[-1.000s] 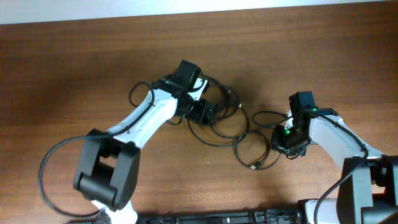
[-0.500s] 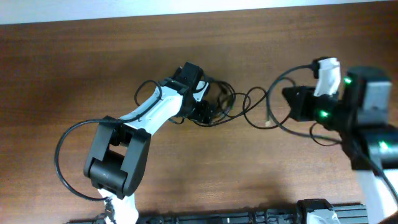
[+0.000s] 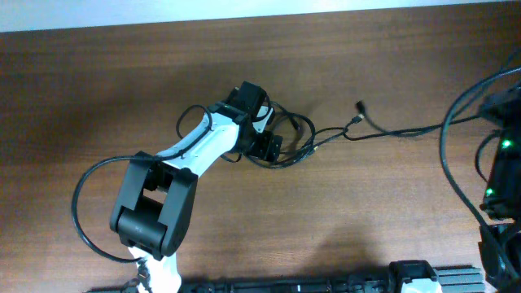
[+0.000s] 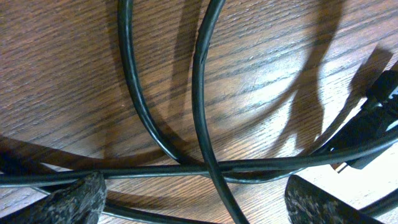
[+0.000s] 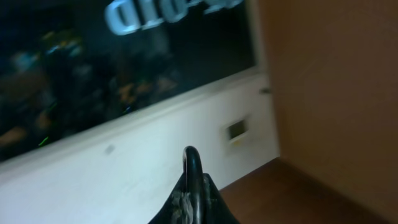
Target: Untangle cables
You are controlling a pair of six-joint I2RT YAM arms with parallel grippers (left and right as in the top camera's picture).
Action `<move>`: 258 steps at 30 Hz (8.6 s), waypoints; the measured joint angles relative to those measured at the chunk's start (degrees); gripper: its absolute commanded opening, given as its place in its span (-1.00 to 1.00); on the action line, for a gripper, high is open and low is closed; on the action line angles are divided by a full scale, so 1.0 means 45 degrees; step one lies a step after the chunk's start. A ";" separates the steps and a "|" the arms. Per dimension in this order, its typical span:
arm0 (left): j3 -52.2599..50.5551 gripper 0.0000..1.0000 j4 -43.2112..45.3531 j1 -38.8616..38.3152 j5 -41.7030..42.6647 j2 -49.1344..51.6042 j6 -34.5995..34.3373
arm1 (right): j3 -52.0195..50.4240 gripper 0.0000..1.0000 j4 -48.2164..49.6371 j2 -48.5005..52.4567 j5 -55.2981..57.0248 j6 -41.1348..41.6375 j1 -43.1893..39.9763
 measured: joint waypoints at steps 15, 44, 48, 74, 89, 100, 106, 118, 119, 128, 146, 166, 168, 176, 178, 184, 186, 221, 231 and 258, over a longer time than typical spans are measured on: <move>0.0034 0.85 -0.0015 0.0000 0.0005 0.0024 -0.0005 | 0.0141 -0.92 0.0330 0.3759 0.5115 -0.5241 -0.0146; 0.0073 0.85 -0.0053 0.0000 0.0005 0.0049 -0.0010 | 1.4129 -0.92 -1.3323 1.1788 -0.6256 -0.0957 -0.5693; 0.0073 0.86 -0.0058 0.0000 0.0000 0.0049 -0.0010 | 1.3945 -0.81 -1.3255 1.4566 -0.6441 -0.1039 -0.6183; 0.0087 0.86 -0.0068 0.0000 0.0015 0.0058 -0.0010 | 0.3016 0.58 -1.3338 1.3357 -0.8189 -0.1656 -0.1370; 0.0112 0.87 -0.0068 0.0000 0.0034 0.0078 -0.0049 | -0.5348 0.50 0.2642 1.2104 -0.5479 -0.4031 0.3337; 0.0112 0.87 -0.0068 0.0000 0.0034 0.0078 -0.0049 | -0.4979 -0.92 0.0952 1.2118 -0.4269 -0.0505 0.3337; 0.0112 0.87 -0.0063 0.0000 0.0039 0.0078 -0.0049 | -0.5440 -0.92 -0.0855 0.5071 -0.4167 -0.0384 0.3337; 0.0112 0.86 -0.0068 0.0000 0.0034 0.0078 -0.0049 | -0.4852 -0.92 -0.1991 0.0884 -0.3167 0.0087 0.0544; 0.0112 0.87 -0.0068 0.0000 0.0034 0.0078 -0.0049 | -0.4677 -0.92 -0.2759 0.1666 -0.4653 -0.0058 -0.0831; 0.0112 0.86 -0.0078 0.0000 0.0034 0.0083 -0.0049 | -0.1268 -0.75 -0.6343 0.5965 -1.0307 0.1073 -0.9996; 0.0117 0.86 -0.0068 0.0000 0.0039 0.0083 -0.0049 | -0.1996 0.22 -0.4998 1.1332 -1.3226 -0.1030 0.2229; 0.0121 0.87 0.0097 0.0000 0.0087 0.0204 -0.0049 | 0.2249 -0.92 -0.7320 0.9122 -1.0161 -0.0539 -0.8408; 0.0121 0.87 0.0107 0.0000 0.0083 0.0204 -0.0097 | 0.2511 -0.92 -0.6902 0.9146 -0.9806 0.0282 -0.8408; 0.0117 0.88 0.0131 0.0000 0.0083 0.0204 -0.0189 | 0.5299 0.80 -0.8437 0.9214 -0.9029 0.0869 -0.8408; 0.0117 0.88 0.0131 0.0000 0.0087 0.0204 -0.0199 | 0.5323 0.80 -0.9058 0.9491 -0.9583 0.0806 -0.8403; 0.0117 0.87 0.0136 0.0000 0.0083 0.0204 -0.0243 | 0.4983 0.85 -1.0210 0.9962 -1.0117 0.0194 -0.6067; 0.0117 0.87 0.0136 0.0000 0.0083 0.0204 -0.0243 | 0.4347 0.85 -1.0151 0.9967 -1.0098 -0.0257 -0.4833; 0.0112 0.88 0.0165 0.0000 0.0078 0.0204 -0.0287 | -0.4425 -0.73 0.1647 1.2925 -1.0302 -0.0612 0.3541; 0.0121 1.00 0.0189 -0.0010 0.0141 0.0204 -0.0330 | -0.4430 -0.92 0.1409 1.2934 -1.0389 -0.0228 0.3546; -0.0204 0.84 -0.1112 0.0253 -0.3580 -0.0243 -0.2574 | -0.0141 -0.92 -0.5396 0.6149 -0.7553 0.0393 -0.7796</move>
